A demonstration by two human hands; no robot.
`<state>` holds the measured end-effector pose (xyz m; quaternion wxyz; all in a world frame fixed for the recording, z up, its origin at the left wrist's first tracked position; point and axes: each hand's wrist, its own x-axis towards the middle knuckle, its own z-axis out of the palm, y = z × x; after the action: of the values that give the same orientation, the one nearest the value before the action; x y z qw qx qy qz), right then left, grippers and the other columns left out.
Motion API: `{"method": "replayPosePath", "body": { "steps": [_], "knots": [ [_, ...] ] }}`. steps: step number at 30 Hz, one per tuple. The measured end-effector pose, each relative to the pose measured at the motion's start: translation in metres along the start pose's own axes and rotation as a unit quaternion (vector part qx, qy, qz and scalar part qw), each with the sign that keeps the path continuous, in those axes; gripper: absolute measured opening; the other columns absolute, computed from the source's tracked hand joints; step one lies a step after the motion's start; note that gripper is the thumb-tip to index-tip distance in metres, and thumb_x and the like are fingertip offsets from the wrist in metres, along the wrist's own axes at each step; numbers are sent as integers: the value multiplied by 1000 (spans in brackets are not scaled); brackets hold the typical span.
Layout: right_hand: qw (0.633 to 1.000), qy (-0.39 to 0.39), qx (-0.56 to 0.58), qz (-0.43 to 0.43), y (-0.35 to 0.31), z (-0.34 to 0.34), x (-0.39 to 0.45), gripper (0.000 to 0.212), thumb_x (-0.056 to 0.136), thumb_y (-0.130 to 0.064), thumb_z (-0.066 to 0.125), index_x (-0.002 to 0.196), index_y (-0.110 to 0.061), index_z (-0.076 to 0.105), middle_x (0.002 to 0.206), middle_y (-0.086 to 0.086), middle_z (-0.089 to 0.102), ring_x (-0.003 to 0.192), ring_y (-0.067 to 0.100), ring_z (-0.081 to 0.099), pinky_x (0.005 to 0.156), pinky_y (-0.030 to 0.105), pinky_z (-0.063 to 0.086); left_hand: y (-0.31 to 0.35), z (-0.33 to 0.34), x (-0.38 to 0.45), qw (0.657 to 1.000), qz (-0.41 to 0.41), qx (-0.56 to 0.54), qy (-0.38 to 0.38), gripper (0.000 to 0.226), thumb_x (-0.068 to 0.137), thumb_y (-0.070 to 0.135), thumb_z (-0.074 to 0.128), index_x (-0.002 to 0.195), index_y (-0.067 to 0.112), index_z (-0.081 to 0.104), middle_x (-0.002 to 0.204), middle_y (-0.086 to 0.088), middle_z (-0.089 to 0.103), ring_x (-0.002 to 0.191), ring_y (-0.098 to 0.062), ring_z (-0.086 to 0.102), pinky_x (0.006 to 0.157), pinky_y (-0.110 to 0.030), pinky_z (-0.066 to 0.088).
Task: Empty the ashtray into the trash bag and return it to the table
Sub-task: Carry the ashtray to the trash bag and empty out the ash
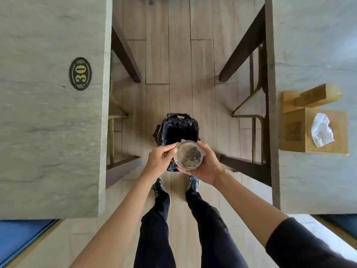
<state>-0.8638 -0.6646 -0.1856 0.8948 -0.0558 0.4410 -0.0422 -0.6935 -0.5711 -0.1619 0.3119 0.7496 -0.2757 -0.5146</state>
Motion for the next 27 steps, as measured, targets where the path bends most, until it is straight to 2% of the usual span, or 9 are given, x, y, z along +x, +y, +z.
{"method": "replayPosePath", "body": {
  "steps": [2, 5, 10, 14, 18, 22, 27],
  "knots": [
    [1000, 0, 9, -3, 5, -15, 26, 54, 98, -48, 40, 144, -21, 52, 139, 17, 54, 117, 38, 60, 95, 55, 50, -19, 4, 18, 1000, -9, 28, -5, 35, 98, 34, 57, 131, 27, 64, 129, 8, 67, 112, -2, 62, 100, -24, 50],
    [999, -3, 34, -7, 12, -41, 66, 53, 96, -46, 41, 143, -23, 51, 145, 18, 46, 129, 42, 44, 93, 53, 47, -51, 7, 42, 999, -26, 37, -15, 38, 99, 39, 53, 136, 30, 60, 128, 4, 68, 113, -8, 63, 102, -31, 50],
    [996, 44, 79, -18, 20, -92, 127, 51, 90, -43, 48, 136, -23, 55, 145, 18, 44, 130, 41, 41, 91, 50, 49, -108, 15, 75, 997, -54, 45, -20, 38, 100, 39, 51, 135, 30, 60, 128, 0, 67, 117, -14, 63, 104, -35, 49],
    [994, 69, 84, -27, 25, -127, 166, 48, 85, -41, 53, 129, -23, 62, 140, 17, 50, 131, 39, 45, 99, 51, 42, -148, 27, 93, 996, -69, 61, -18, 35, 100, 35, 53, 132, 24, 63, 127, -2, 66, 111, -13, 62, 91, -22, 45],
    [993, 88, 78, -26, 32, -154, 206, 44, 85, -40, 53, 124, -24, 66, 134, 16, 56, 125, 38, 50, 91, 49, 49, -184, 39, 112, 995, -74, 60, -14, 34, 101, 32, 52, 132, 22, 63, 130, 0, 65, 110, -10, 60, 89, -18, 42],
    [992, 108, 55, -43, 36, -174, 241, 42, 87, -44, 54, 122, -25, 66, 127, 13, 60, 116, 32, 55, 89, 46, 49, -217, 52, 129, 995, -87, 50, -13, 35, 101, 29, 51, 132, 19, 62, 133, 0, 64, 119, -14, 60, 90, -14, 39],
    [984, 168, -4, -51, 47, -193, 283, 62, 80, -57, 71, 128, -19, 63, 124, 15, 67, 111, 32, 62, 87, 45, 55, -247, 62, 143, 995, -92, 50, -10, 35, 101, 28, 51, 133, 17, 61, 131, -2, 64, 107, -4, 57, 72, 6, 37]
  ]
}}
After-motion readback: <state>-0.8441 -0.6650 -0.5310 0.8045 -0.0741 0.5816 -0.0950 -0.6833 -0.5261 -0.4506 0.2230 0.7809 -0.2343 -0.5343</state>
